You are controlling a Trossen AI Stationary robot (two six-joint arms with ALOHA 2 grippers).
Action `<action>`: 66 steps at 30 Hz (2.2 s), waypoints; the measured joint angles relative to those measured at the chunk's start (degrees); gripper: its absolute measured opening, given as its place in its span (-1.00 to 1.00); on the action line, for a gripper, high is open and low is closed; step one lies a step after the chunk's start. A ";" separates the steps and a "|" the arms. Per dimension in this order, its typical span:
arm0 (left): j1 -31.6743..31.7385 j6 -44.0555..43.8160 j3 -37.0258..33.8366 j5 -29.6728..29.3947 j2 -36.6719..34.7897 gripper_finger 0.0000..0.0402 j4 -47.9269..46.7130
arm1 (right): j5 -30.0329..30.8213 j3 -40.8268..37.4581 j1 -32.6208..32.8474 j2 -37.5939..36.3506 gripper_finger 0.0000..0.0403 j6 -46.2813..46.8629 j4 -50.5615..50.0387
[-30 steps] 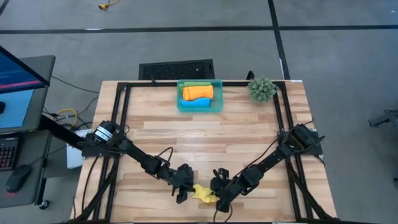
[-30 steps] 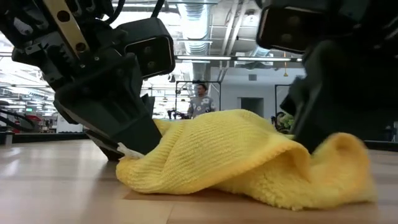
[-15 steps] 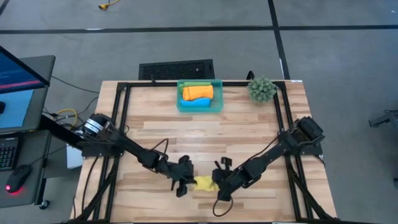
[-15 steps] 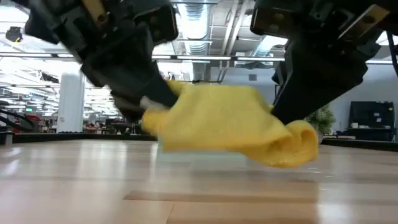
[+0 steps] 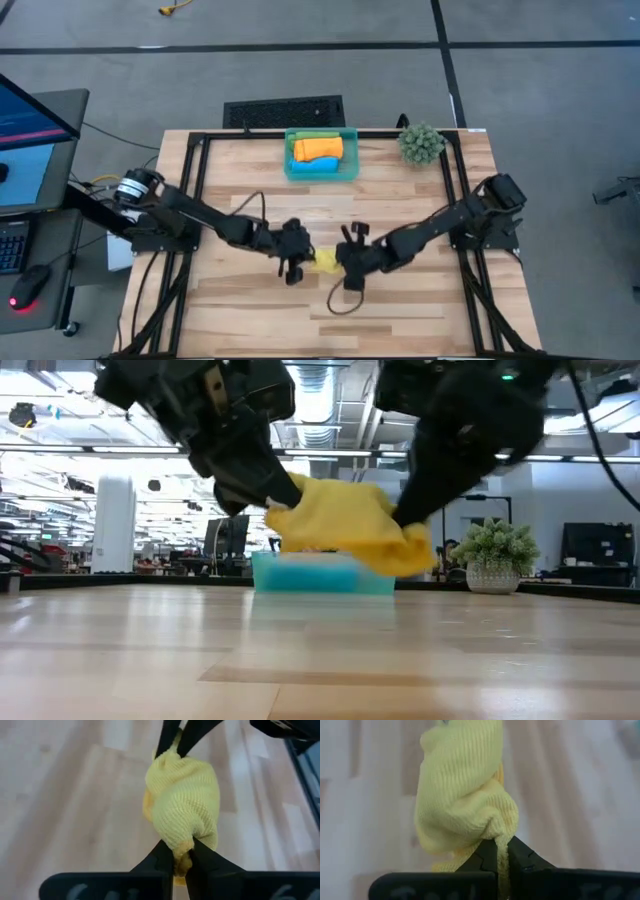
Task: Roll microfiber towels into tight, uniform cylinder then place into a basket
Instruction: Put the rolled yellow towel into the green bin
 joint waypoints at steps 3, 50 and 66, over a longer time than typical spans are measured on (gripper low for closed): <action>3.18 1.87 0.02 -0.05 -3.02 -0.95 -2.99 | 0.02 0.02 -3.40 -2.47 -0.89 -4.29 -1.14; 48.95 32.10 0.42 9.20 -1.84 -0.95 -6.22 | -15.74 16.20 -47.99 10.40 -0.89 -46.43 -0.83; 48.32 33.90 0.36 13.20 -1.84 -0.78 -10.95 | -14.94 16.01 -45.11 10.42 -0.63 -46.48 -4.43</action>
